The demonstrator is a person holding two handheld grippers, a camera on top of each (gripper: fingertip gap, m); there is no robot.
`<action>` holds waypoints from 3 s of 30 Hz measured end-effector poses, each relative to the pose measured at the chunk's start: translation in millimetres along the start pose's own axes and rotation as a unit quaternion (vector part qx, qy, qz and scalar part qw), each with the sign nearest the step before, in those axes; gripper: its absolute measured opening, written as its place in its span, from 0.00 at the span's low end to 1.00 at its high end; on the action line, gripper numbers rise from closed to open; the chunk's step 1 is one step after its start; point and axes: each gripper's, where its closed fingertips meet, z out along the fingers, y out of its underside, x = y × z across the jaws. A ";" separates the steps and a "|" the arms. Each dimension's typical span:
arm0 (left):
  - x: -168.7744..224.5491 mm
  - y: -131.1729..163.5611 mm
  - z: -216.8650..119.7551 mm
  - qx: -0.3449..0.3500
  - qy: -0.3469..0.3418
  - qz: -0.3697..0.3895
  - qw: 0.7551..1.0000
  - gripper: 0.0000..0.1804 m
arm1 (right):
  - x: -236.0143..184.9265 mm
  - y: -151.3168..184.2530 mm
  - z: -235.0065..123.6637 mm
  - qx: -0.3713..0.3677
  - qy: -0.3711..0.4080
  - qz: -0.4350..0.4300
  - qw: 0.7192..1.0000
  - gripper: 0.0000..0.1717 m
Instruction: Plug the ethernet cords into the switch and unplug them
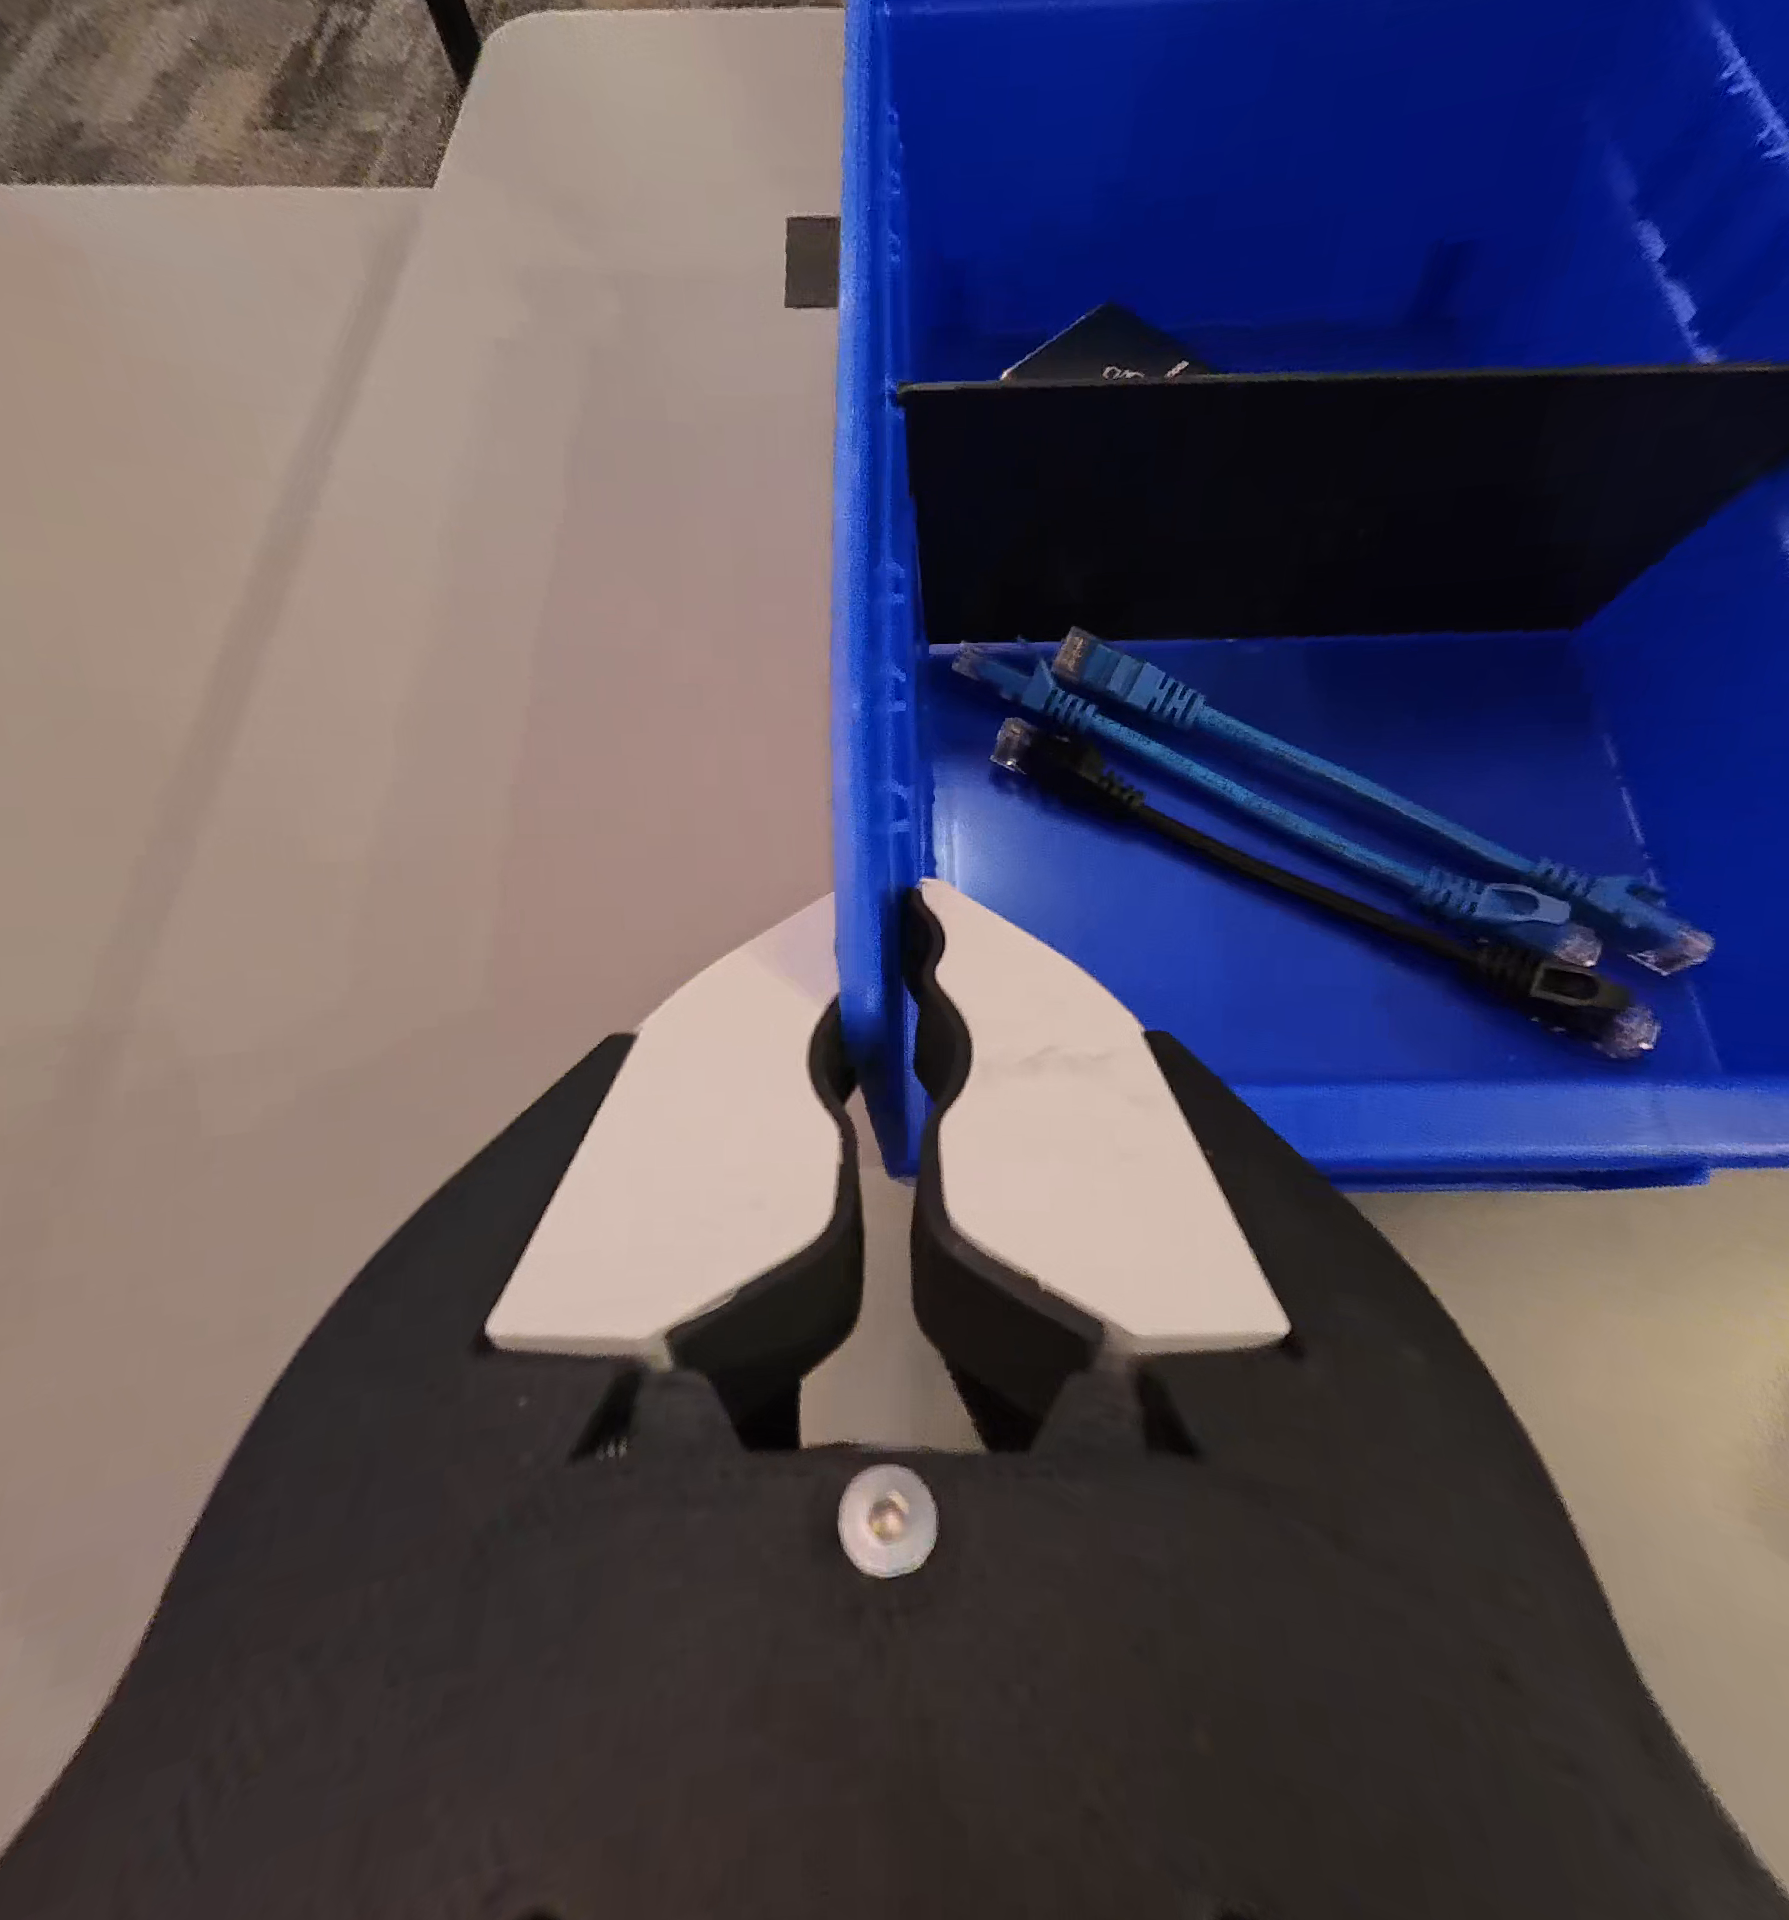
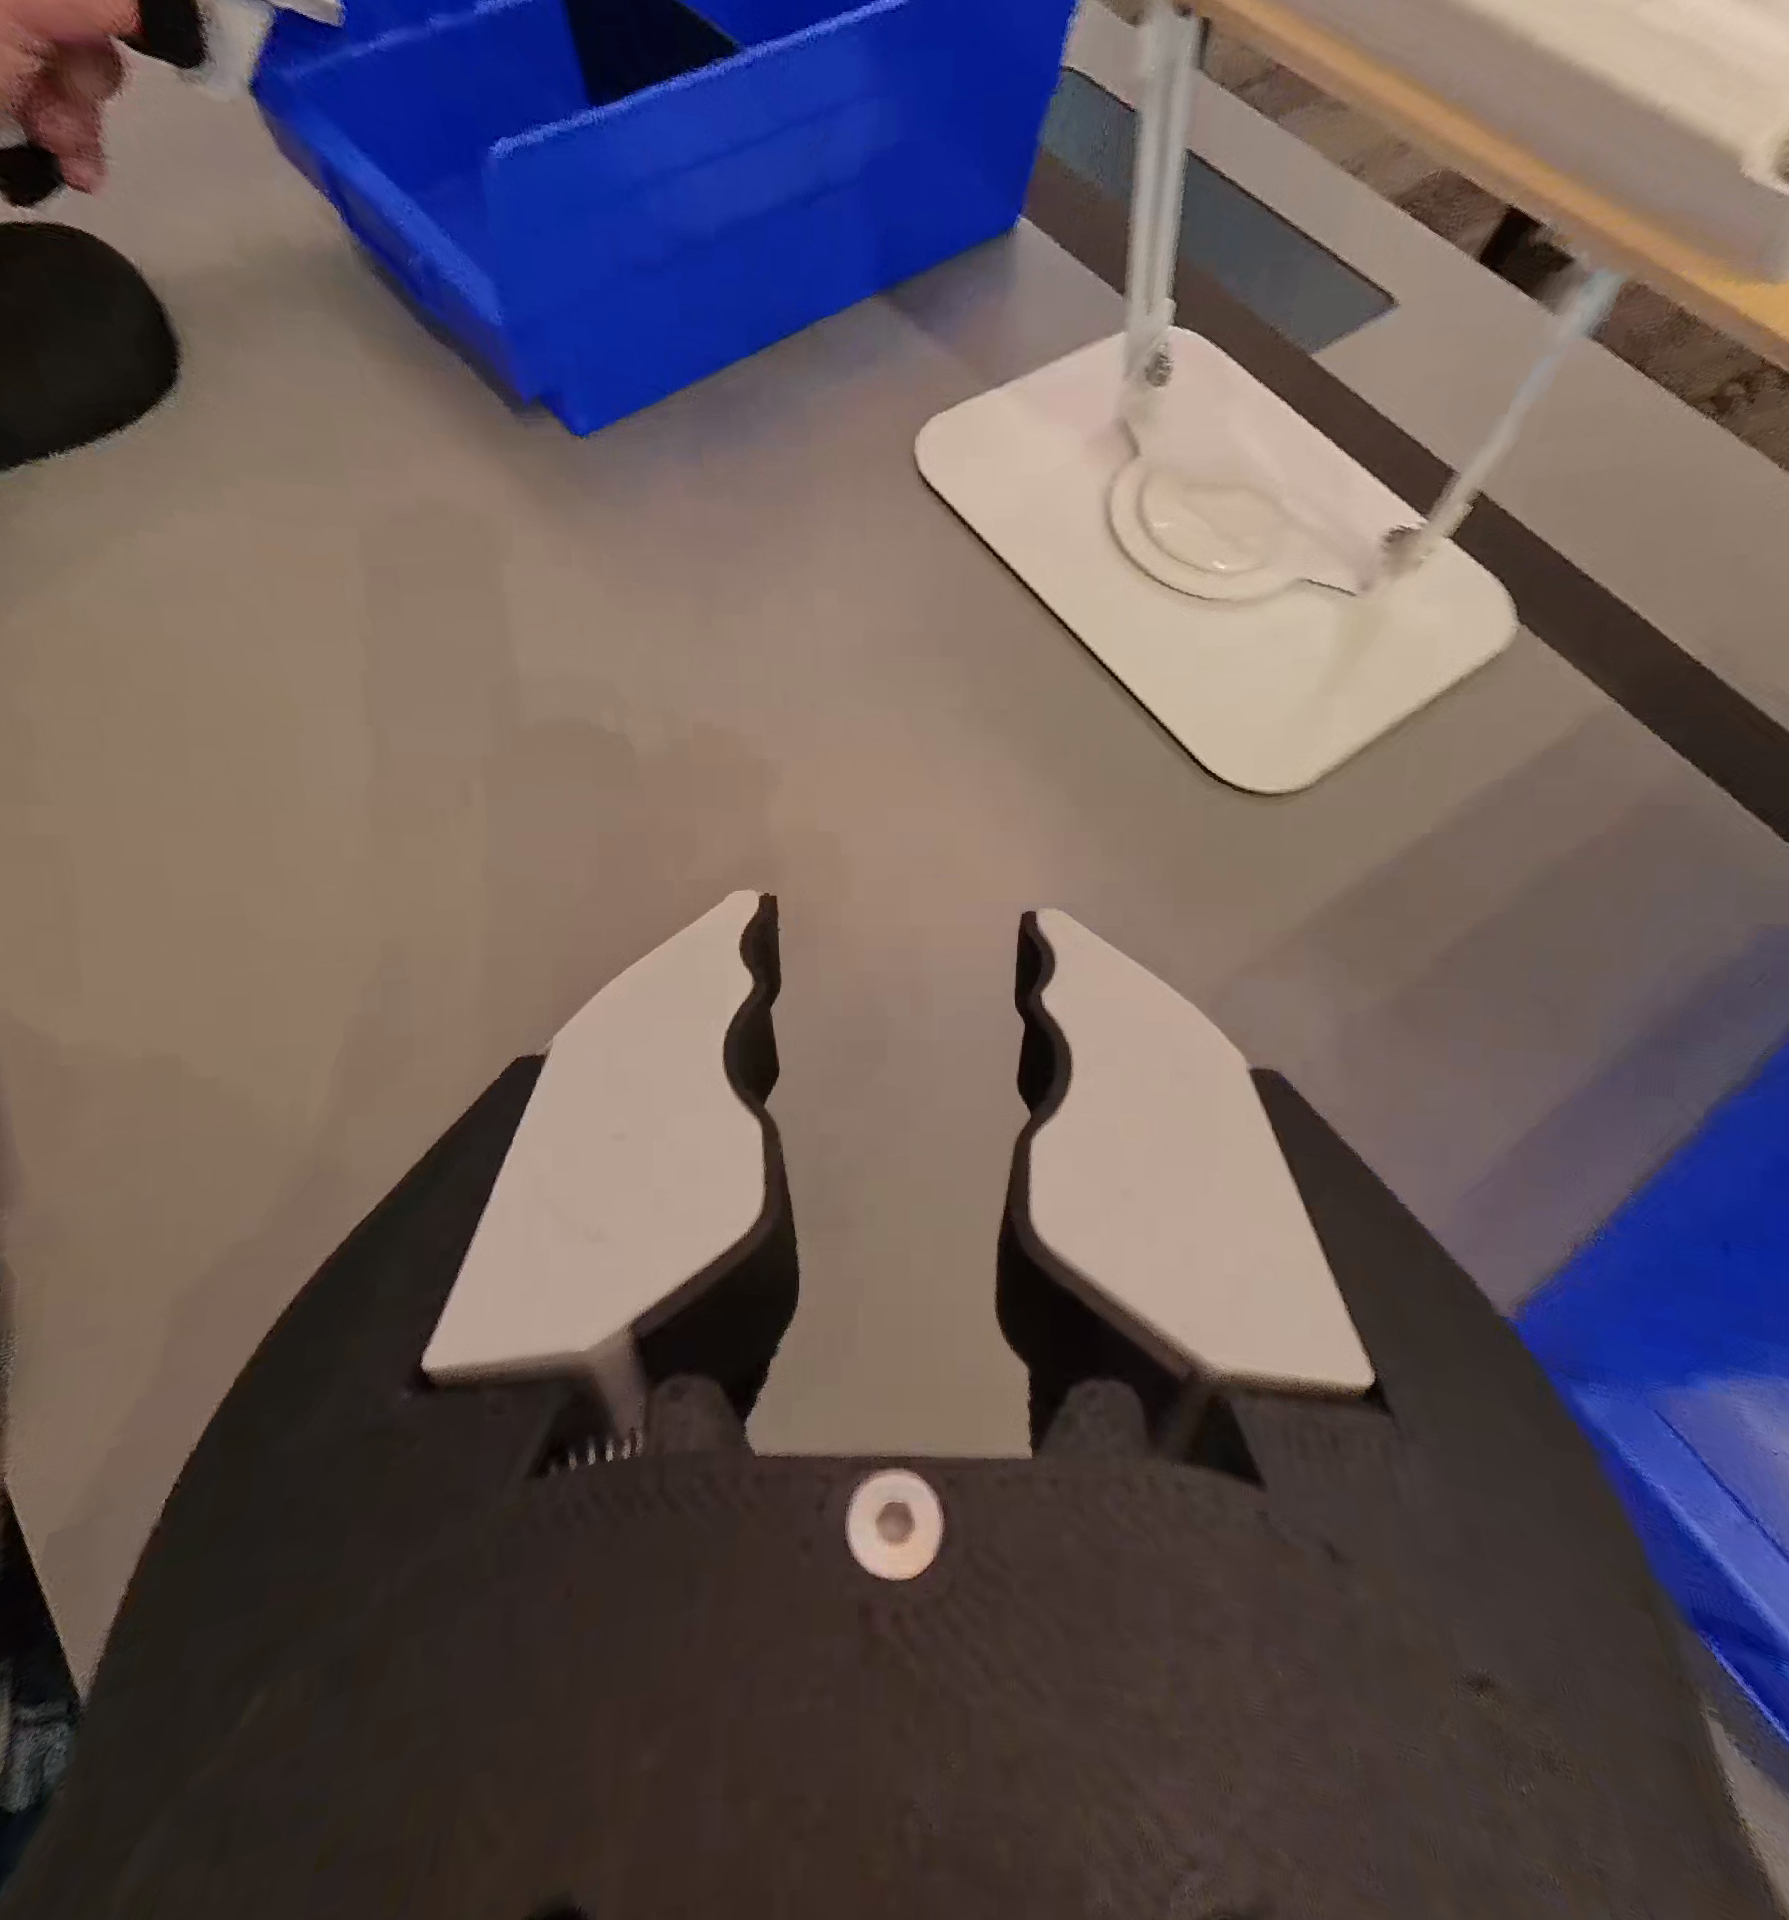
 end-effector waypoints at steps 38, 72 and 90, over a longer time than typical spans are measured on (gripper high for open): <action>68.9 -144.0 90.0 -0.079 0.219 0.702 0.673 0.25 | -66.1 -45.3 173.1 0.074 -0.236 -0.044 0.968 0.27; 50.8 -116.3 166.6 -0.171 0.250 0.781 0.546 0.33 | -69.7 -50.2 163.0 0.097 -0.286 -0.025 0.953 0.25; 217.1 -27.3 -90.2 -0.145 0.381 0.569 0.714 0.32 | -50.6 -63.0 121.1 0.146 -0.244 -0.036 0.958 0.23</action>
